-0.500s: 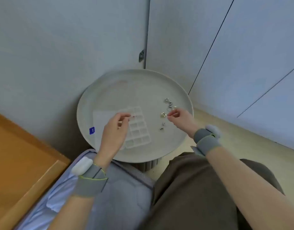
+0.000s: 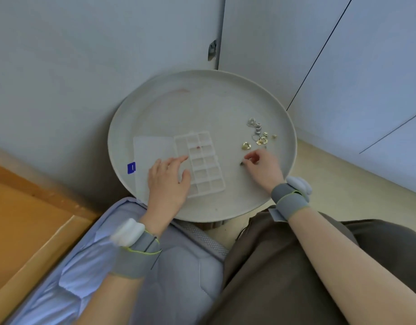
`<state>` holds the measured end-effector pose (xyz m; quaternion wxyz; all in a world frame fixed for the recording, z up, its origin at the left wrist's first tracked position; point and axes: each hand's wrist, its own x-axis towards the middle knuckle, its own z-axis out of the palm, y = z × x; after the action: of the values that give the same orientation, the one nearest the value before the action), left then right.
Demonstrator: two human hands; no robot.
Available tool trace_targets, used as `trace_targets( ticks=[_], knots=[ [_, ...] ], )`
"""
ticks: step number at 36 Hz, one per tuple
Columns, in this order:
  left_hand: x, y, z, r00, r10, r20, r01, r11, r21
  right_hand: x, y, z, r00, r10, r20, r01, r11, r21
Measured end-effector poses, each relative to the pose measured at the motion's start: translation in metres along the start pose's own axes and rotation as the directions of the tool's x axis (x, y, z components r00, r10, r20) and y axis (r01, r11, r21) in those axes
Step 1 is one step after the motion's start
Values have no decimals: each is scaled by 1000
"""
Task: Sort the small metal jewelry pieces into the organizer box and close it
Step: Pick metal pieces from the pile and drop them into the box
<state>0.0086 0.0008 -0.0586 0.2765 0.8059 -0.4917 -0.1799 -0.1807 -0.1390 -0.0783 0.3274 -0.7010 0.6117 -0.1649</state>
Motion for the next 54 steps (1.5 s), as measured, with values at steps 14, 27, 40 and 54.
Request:
trace_targets(
  ticks=[14,27,40,54],
  knots=[
    [-6,6,12,995,-35,92,37,999,-25,-5,4,-3,995,-75,-73,69,994,-82],
    [-5,15,32,991,90,103,-86,996,-35,-4,-3,-13,984,-71,-166,88,991,98],
    [-8,7,43,982,167,89,-179,972,150,1,-22,11,944,-326,-56,327,945,6],
    [-10,5,46,980,188,63,-194,976,103,8,-29,8,939,-343,20,340,919,-201]
  ],
)
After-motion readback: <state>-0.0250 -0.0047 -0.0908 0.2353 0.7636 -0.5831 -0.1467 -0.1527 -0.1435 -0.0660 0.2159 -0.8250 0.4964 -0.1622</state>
